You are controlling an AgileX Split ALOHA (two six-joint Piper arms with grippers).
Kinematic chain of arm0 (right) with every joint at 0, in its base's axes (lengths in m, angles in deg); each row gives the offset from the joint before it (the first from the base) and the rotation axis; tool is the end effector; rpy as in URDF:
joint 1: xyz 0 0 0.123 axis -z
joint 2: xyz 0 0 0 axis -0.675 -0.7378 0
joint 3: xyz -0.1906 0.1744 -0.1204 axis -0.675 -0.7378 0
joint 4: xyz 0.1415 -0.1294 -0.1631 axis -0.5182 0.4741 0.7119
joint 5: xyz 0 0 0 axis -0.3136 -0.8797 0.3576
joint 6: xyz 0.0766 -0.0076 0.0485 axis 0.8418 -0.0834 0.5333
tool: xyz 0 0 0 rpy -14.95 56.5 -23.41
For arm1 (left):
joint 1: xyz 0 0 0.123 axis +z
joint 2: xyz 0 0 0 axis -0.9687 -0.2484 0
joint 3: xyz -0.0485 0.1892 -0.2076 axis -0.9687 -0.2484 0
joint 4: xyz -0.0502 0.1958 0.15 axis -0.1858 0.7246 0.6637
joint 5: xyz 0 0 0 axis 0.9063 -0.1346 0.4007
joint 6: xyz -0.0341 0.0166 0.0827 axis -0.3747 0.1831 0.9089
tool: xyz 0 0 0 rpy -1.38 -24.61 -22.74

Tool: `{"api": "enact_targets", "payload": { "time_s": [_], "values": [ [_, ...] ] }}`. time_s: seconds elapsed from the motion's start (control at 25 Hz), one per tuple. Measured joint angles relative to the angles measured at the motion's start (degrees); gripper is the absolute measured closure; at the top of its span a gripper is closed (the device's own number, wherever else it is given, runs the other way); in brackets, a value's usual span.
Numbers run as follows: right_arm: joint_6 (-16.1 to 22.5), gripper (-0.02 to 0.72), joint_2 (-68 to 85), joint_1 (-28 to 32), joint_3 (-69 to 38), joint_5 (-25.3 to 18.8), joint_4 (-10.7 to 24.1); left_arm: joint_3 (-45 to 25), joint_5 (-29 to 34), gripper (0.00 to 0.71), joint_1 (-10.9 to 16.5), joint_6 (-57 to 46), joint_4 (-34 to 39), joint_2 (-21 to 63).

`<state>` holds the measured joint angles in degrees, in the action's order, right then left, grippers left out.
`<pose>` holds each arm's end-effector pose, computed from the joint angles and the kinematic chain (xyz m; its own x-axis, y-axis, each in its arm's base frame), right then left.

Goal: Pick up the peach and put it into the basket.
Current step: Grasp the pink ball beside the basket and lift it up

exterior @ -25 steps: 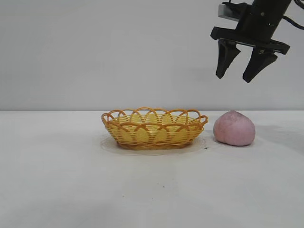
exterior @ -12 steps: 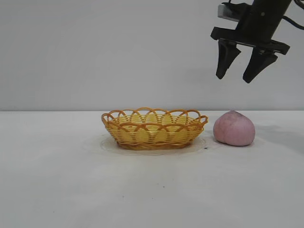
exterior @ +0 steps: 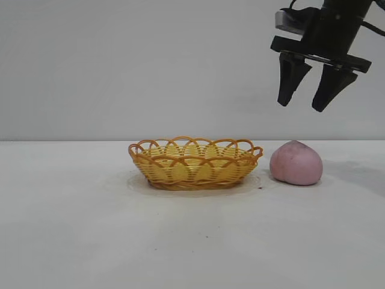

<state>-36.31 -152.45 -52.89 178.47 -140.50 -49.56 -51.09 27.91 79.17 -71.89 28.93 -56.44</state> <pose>0.4298 0.1041 0.2026 -0.8865 -0.3355 -0.3186 -0.4102 0.8884 0.2059 -0.0009 -0.0050 0.2686 -0.5483 0.0276 -0.8358 0.0172 0.9996 0.0217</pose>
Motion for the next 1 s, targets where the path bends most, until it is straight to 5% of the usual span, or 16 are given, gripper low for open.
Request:
{"api": "enact_targets", "payload": {
  "time_s": [0.4, 0.72, 1.0],
  "values": [
    [-0.72, 0.310, 0.00, -0.36, 0.04, -12.74, -1.91, -0.02, 0.00, 0.194, 0.00, 0.00, -0.12, 1.10],
    [4.68, 0.310, 0.10, -11.16, 0.04, -12.41, 10.91, -0.02, 0.00, 0.194, 0.00, 0.00, -0.21, 1.23],
    [7.83, 0.310, -0.26, -11.40, 0.13, -10.61, 14.73, -0.02, 0.00, 0.194, 0.00, 0.00, -0.24, 1.23]
  ]
}}
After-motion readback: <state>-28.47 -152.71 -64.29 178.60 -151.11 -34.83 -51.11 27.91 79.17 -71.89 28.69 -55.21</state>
